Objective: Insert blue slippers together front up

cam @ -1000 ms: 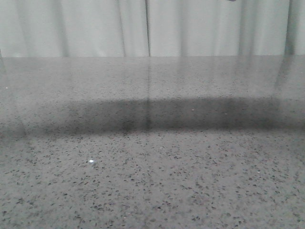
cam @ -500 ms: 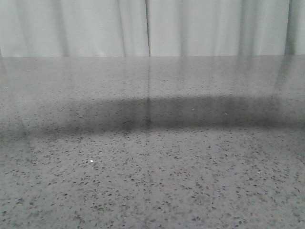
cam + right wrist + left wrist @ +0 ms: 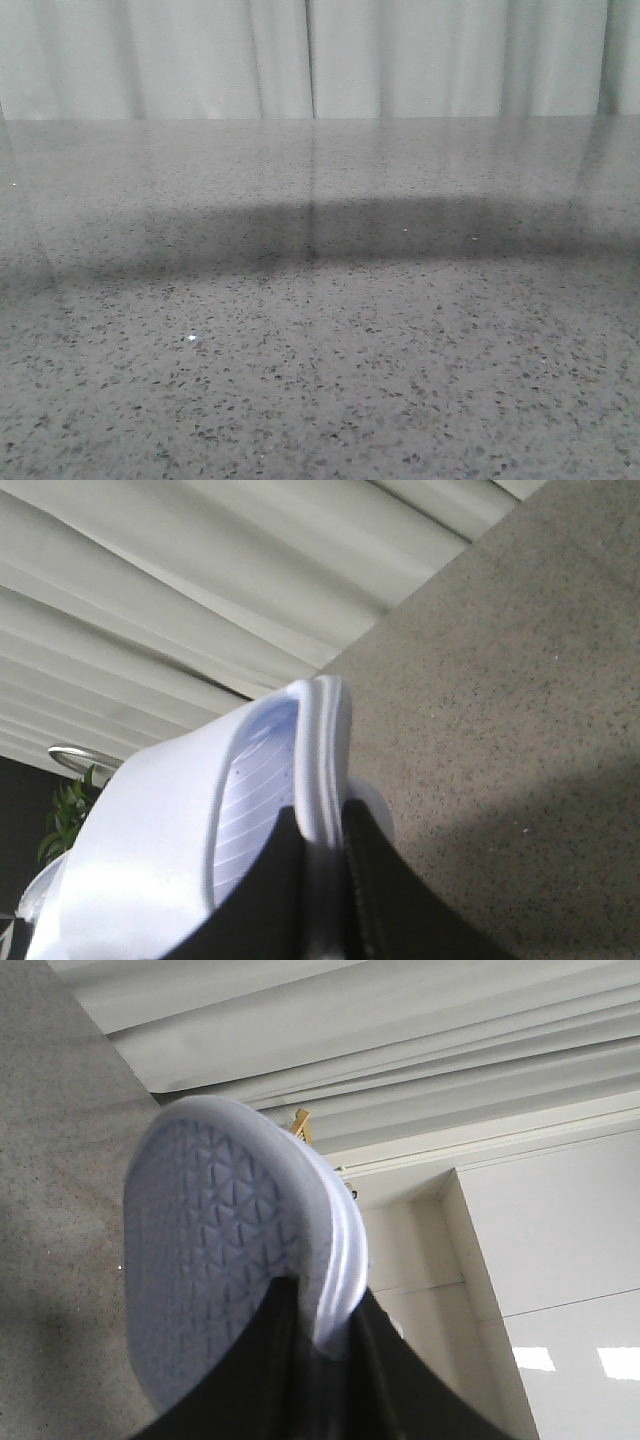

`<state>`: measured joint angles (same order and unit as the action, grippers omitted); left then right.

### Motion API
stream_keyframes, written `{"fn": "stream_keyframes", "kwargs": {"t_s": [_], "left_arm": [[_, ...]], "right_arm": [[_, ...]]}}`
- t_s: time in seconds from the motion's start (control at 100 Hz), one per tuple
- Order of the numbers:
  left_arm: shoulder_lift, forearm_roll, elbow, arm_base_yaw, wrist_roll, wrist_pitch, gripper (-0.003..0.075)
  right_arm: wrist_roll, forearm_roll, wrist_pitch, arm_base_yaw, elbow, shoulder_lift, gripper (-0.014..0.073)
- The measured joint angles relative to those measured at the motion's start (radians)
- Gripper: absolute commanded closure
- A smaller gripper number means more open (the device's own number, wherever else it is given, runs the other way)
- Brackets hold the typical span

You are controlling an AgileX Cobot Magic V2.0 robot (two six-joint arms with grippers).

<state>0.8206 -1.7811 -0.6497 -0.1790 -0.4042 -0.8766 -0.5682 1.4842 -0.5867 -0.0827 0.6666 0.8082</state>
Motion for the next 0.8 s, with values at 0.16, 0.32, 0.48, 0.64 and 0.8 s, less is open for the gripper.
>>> {"fn": "stream_keyframes", "kwargs": {"t_s": [0.16, 0.32, 0.48, 0.64, 0.8], "left_arm": [[-0.002, -0.01, 0.0, 0.002, -0.001, 0.0, 0.0704], [-0.002, -0.015, 0.0, 0.002, -0.002, -0.002, 0.0704], [-0.002, -0.008, 0.0, 0.002, -0.005, 0.026, 0.0704], [-0.002, 0.034, 0.006, 0.002, 0.006, 0.069, 0.0704], [-0.002, 0.059, 0.027, 0.002, 0.026, 0.102, 0.0704]], "right_arm": [[-0.05, 0.021, -0.035, 0.002, -0.005, 0.043, 0.0701], [-0.106, 0.043, -0.035, 0.002, -0.005, 0.046, 0.07], [-0.165, 0.055, -0.029, 0.002, -0.005, 0.046, 0.0661], [-0.225, 0.065, -0.021, 0.002, -0.005, 0.046, 0.0424], [-0.271, 0.072, -0.05, -0.004, -0.003, 0.044, 0.0218]]}}
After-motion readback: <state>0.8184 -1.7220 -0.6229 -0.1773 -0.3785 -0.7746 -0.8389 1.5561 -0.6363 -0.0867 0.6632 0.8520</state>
